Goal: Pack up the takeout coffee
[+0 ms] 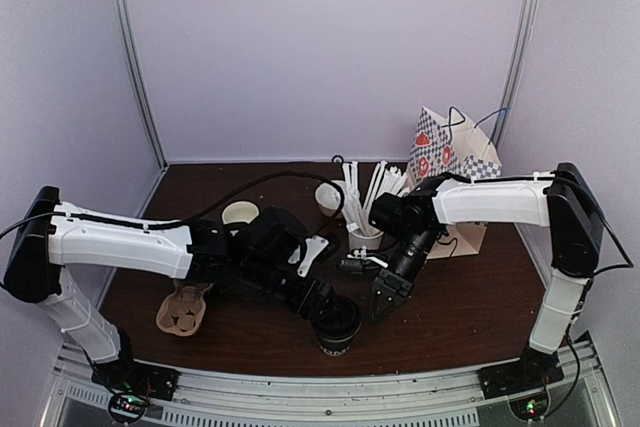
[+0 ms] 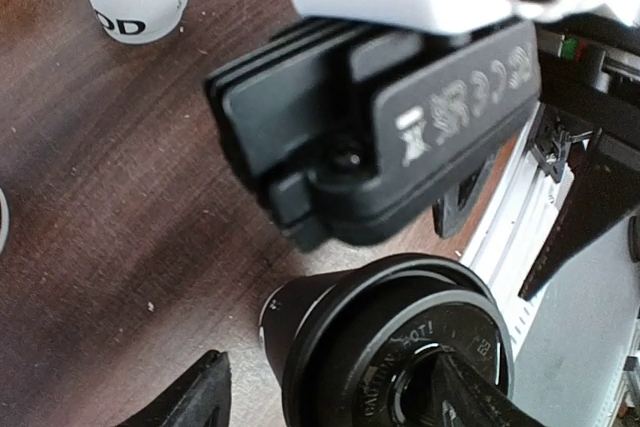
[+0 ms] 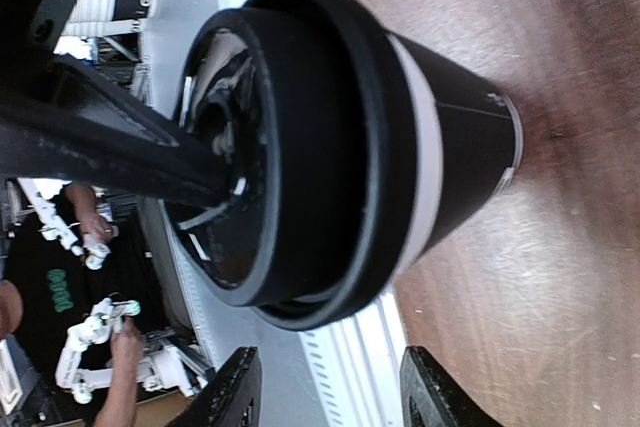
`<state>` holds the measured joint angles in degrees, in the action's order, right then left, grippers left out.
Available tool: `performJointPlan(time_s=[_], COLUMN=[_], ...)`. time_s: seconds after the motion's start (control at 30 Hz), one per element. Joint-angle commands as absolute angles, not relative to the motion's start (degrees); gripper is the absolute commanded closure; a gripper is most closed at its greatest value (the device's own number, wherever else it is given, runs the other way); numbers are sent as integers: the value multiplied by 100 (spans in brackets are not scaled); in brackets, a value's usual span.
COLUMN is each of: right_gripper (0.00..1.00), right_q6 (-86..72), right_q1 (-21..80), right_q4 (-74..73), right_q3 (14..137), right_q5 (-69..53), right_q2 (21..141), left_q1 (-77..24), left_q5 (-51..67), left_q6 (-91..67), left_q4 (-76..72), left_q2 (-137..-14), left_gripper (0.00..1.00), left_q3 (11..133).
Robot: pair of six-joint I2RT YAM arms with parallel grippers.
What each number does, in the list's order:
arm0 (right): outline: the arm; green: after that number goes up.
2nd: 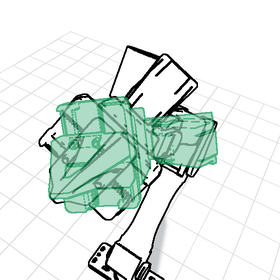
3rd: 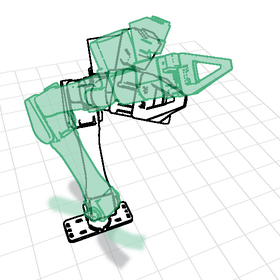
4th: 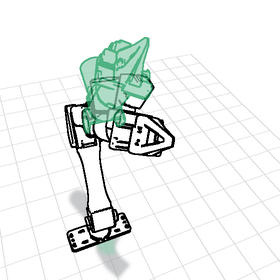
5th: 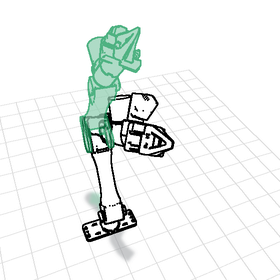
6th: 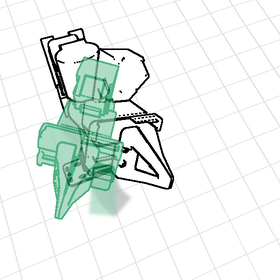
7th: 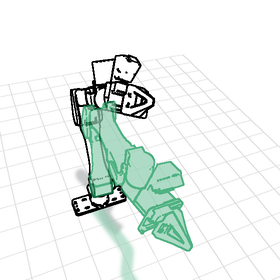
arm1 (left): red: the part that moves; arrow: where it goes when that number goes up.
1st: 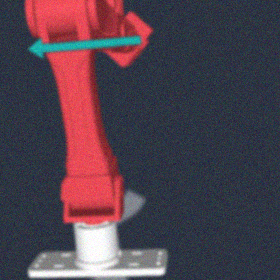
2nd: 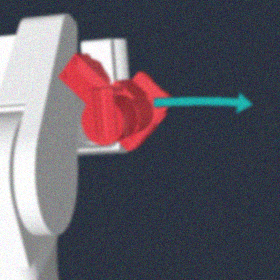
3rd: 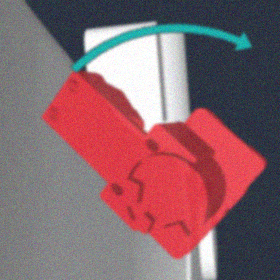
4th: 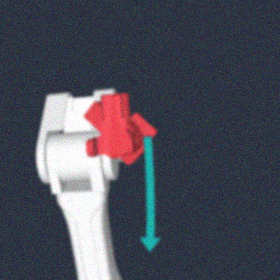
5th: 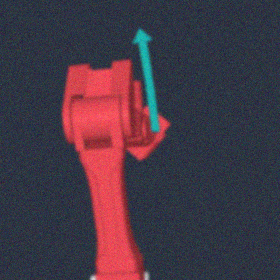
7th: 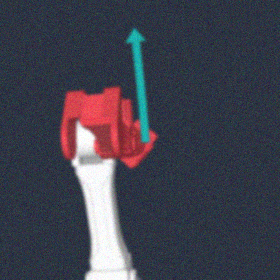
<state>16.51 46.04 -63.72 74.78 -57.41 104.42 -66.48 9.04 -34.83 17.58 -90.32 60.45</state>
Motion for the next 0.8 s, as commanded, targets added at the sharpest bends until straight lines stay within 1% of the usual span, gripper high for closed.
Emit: performJointPlan(time_s=[0.0,0.13,0.2,0.3,0.37,0.5,0.67,0.77], right_gripper=[49,54,55,61,62,63,58,58], right_q6=[1581,1609,1559,1513,1485,1388,1392,1260], right_q1=[4714,4720,4720,4720,4720,4720,4720,4715], right_q4=[-6280,-6378,-6366,-6350,-6335,-6287,-6440,-6337], right_q3=[7483,7672,7719,7764,7796,7893,8020,7976], right_q5=[-6234,-6541,-6610,-6676,-6735,-6758,-6799,-6740], right_q2=[10572,10760,10837,10933,10971,11036,11161,11124], left_q1=[-6660,-6661,-6662,-6658,-6660,-6656,-6655,-6666], left_q5=[834,753,704,619,609,727,728,733], left_q6=[-3712,-3755,-3769,-3771,-3783,-3874,-3922,-3950], left_q4=[1533,1524,1522,1669,1796,1797,1888,1987], left_q2=[-8926,-8898,-8845,-8751,-8716,-8731,-8767,-8777], left_gripper=[27,24,23,22,22,23,26,27], left_q3=[5855,5839,5836,5867,5864,5789,5786,5802])
